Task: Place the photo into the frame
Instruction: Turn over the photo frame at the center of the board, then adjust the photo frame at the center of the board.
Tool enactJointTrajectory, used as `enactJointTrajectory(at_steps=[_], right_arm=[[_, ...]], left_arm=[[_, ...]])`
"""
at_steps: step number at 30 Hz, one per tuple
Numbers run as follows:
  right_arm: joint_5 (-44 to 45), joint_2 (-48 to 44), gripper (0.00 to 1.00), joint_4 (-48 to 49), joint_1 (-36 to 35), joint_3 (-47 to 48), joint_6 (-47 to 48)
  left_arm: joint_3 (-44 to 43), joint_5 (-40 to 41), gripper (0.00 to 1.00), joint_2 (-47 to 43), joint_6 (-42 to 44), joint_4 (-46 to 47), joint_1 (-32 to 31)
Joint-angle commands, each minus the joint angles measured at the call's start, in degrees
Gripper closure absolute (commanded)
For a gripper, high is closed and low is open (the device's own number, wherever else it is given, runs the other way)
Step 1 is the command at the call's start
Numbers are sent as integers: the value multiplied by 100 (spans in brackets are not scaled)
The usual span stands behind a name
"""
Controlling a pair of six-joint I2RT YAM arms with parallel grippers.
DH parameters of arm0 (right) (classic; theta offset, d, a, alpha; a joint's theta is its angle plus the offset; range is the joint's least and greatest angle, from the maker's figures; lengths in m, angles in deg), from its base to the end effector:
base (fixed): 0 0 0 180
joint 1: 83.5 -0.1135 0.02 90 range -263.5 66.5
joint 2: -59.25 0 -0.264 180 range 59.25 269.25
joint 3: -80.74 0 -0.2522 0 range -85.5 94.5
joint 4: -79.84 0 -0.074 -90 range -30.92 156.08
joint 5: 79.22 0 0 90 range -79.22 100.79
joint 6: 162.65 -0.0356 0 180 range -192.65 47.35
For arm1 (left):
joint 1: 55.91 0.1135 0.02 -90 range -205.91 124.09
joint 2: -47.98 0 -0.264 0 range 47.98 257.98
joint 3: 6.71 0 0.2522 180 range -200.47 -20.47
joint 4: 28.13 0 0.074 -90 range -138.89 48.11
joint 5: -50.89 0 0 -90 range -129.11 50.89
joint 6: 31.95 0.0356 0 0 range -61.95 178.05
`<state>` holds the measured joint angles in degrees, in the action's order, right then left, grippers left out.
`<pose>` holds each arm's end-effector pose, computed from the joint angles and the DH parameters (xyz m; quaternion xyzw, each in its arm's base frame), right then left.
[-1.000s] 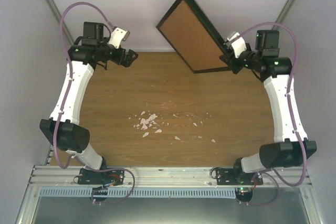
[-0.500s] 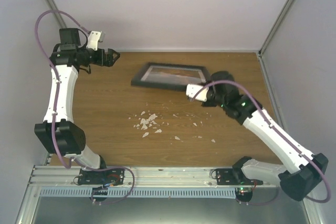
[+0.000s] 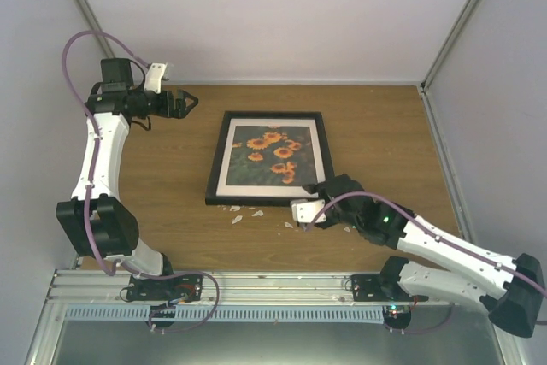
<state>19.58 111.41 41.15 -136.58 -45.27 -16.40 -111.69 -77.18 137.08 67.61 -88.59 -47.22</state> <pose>0.1230 0.1546 0.2645 -0.7076 0.5437 -0.0809 0.4439 0.3306 0.0283 0.3749 0.1325 0.8710 -0.2392 0.4081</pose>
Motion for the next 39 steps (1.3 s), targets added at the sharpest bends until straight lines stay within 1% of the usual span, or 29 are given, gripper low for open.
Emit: enactJointTrajectory(at_steps=[1, 3, 4, 7, 10, 13, 15, 17, 19, 22, 25, 27, 29, 31, 32, 35, 39], right_arm=[[-253, -123, 33, 454, -194, -357, 22], [-317, -142, 24, 685, -216, -550, 60], [-384, -151, 21, 752, -220, -626, 77], [-684, -128, 13, 770, -220, -775, 84], [-1126, -159, 1, 656, -220, -927, 237], [-1543, -122, 0, 366, -220, -856, 216], [-1714, -4, 0, 158, -195, -537, -97], [-2064, 345, 0, -192, 22, -79, -534], [-2659, 793, 0, -613, 557, 445, -891], [-3564, 1562, 0, -1073, 1719, 1113, -1270], [-4045, 2392, 0, -1392, 2673, 1726, -1729], [-4268, 2848, 1, -1467, 3223, 2013, -2081], [-4518, 3366, 0, -1622, 3709, 2348, -2243], [-4799, 3847, 0, -1822, 4205, 2648, -2414], [-4914, 4042, 1, -1958, 4425, 2746, -2501], [-5059, 4529, 4, -1957, 5036, 2804, -2884], [-4813, 4996, 16, -1658, 5594, 2817, -3368]], left_arm=[[-8, -115, 1, -172, 8, 323, 39], [-10, -99, 1, -141, 25, 311, 49], [-10, -102, 1, -126, 29, 304, 46], [7, -123, 1, -51, 41, 289, 46], [18, -121, 1, 16, 20, 311, 50], [0, -209, 1, 82, 45, 283, 41], [11, -347, 1, 135, 163, 201, 37], [76, -399, 1, 207, 335, 63, 0], [204, -374, 1, 327, 593, -49, -55], [409, -236, 1, 573, 932, -235, -203], [730, 332, 1, 692, 1274, -179, -560], [1046, 734, 1, 669, 1468, 12, -803], [1343, 1059, 1, 660, 1542, 261, -1014], [1525, 1354, 1, 740, 1574, 479, -1061], [1573, 1536, 1, 807, 1560, 582, -1050], [1660, 1971, 1, 1068, 1648, 779, -1036], [2106, 2371, 5, 1130, 2187, 1006, -1036]])
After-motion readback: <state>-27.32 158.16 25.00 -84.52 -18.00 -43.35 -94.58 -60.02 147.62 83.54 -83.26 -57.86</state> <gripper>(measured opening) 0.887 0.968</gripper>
